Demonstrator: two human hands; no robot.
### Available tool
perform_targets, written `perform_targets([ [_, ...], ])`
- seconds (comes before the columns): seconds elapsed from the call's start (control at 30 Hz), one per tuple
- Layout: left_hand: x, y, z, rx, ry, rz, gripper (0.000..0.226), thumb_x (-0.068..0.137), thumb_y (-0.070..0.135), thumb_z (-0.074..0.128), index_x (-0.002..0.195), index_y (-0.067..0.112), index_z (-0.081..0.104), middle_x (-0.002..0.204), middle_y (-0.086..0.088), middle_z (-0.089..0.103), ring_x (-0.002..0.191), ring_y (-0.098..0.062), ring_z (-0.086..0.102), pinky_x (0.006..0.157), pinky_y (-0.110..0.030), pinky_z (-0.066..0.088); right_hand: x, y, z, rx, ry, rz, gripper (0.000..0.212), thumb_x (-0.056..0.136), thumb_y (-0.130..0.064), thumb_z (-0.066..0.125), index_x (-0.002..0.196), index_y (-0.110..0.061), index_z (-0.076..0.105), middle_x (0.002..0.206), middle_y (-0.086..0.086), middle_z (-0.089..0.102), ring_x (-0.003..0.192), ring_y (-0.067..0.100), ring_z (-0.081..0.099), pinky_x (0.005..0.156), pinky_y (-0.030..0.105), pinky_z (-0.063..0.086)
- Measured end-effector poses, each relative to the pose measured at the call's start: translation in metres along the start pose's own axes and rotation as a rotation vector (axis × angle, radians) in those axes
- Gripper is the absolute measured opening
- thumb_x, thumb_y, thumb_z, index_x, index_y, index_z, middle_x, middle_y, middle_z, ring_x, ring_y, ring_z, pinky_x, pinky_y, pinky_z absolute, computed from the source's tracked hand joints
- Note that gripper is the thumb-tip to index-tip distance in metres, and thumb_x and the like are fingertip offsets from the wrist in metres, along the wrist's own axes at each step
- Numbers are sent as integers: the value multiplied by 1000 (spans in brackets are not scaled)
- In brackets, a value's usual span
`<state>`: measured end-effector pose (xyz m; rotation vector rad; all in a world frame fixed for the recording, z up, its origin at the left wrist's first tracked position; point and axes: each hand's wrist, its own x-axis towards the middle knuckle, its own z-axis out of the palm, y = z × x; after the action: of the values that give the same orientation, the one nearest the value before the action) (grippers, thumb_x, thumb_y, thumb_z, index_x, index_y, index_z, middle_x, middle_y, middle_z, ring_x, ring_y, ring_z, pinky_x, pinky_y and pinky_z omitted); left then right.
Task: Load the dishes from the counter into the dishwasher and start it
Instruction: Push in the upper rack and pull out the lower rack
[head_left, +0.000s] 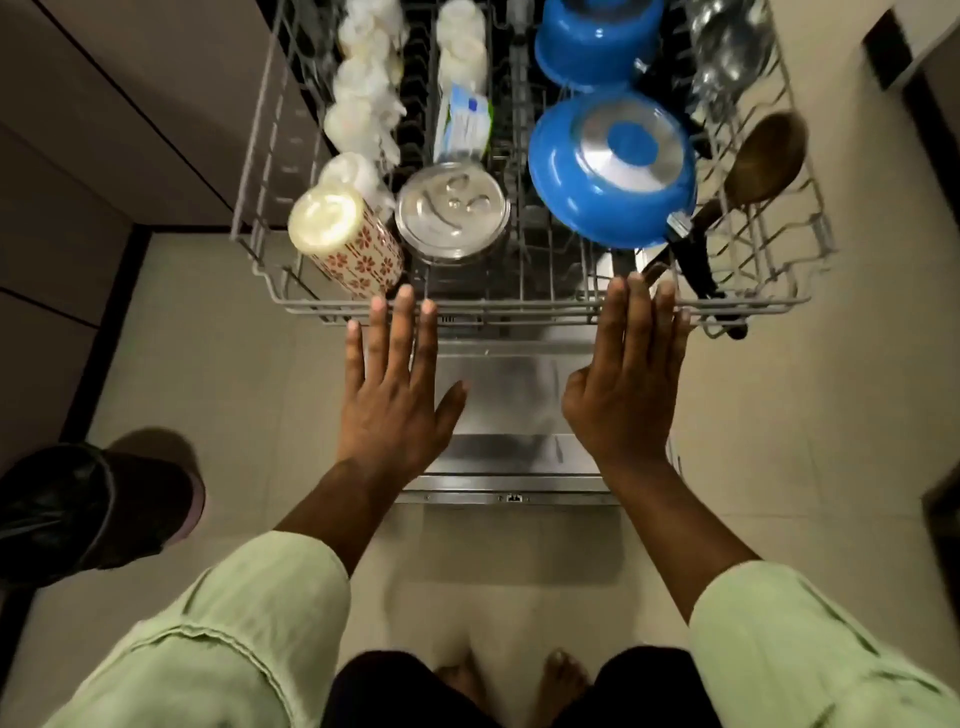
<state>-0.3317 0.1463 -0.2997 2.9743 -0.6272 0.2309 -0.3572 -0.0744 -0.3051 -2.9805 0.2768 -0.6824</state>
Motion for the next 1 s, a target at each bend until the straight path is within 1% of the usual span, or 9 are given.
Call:
perform_targets([
  [0.17, 15, 6, 51, -36, 312, -64, 82, 100, 56, 34, 155, 2, 4, 161, -24, 7, 149, -27, -16, 122, -53, 3, 3, 5, 50, 52, 301, -29, 78, 79, -5, 52, 149, -4, 18, 155, 18, 19, 144, 42, 15, 120, 55, 10],
  [0.3, 28, 0, 78, -49, 537, -26, 85, 100, 52, 37, 156, 14, -15, 159, -20, 5, 149, -24, -21, 121, -55, 5, 10, 8, 70, 50, 501, -67, 80, 74, -5, 58, 147, 0, 24, 151, 24, 31, 140, 44, 22, 117, 59, 16],
  [0.37, 34, -6, 86, -20, 628, 15, 82, 101, 52, 35, 155, 18, -17, 159, -20, 6, 149, -24, -19, 121, -57, 7, 14, 10, 77, 37, 564, -86, 80, 74, -7, 59, 146, 1, 25, 150, 27, 35, 139, 44, 23, 116, 59, 18],
  [0.43, 42, -10, 91, -10, 693, 17, 81, 102, 51, 35, 157, 13, -10, 159, -23, 9, 151, -28, -12, 120, -59, 8, 16, 10, 83, 39, 605, -84, 81, 75, -8, 57, 147, 0, 23, 151, 27, 34, 140, 44, 23, 116, 59, 17],
  [0.53, 47, -7, 98, -23, 767, -6, 78, 101, 47, 41, 155, 0, 11, 159, -30, 14, 149, -43, 6, 119, -61, 9, 10, 6, 93, 63, 631, -98, 80, 77, -10, 57, 149, 1, 24, 152, 28, 31, 141, 47, 24, 117, 60, 17],
  [0.63, 40, 9, 101, -50, 726, -61, 77, 100, 45, 44, 155, -2, 17, 159, -32, 13, 148, -45, 9, 121, -56, 6, -2, 2, 97, 79, 553, -116, 80, 76, -12, 61, 149, 3, 30, 153, 29, 28, 142, 47, 23, 118, 59, 14],
  [0.77, 28, 12, 103, -74, 590, -78, 82, 98, 45, 46, 156, 2, 7, 162, -27, 4, 150, -40, 1, 122, -49, 0, -14, -1, 99, 32, 402, -96, 88, 76, -16, 60, 152, 1, 19, 157, 28, 18, 146, 44, 14, 120, 55, 10],
  [0.87, 39, 9, 100, -72, 537, -87, 88, 96, 51, 42, 157, 6, -5, 161, -15, -16, 149, -29, -14, 122, -43, -8, -3, -5, 103, 38, 351, -58, 93, 76, -20, 60, 153, 0, 13, 159, 27, 10, 148, 44, 7, 120, 55, 11],
  [1.0, 56, 10, 88, -57, 365, -131, 96, 97, 52, 44, 152, 14, -25, 148, -7, -42, 146, -28, -27, 120, -42, -13, 15, -12, 102, 70, 222, -19, 99, 78, -24, 58, 154, -4, -2, 161, 23, -5, 149, 41, -2, 121, 54, 5],
])
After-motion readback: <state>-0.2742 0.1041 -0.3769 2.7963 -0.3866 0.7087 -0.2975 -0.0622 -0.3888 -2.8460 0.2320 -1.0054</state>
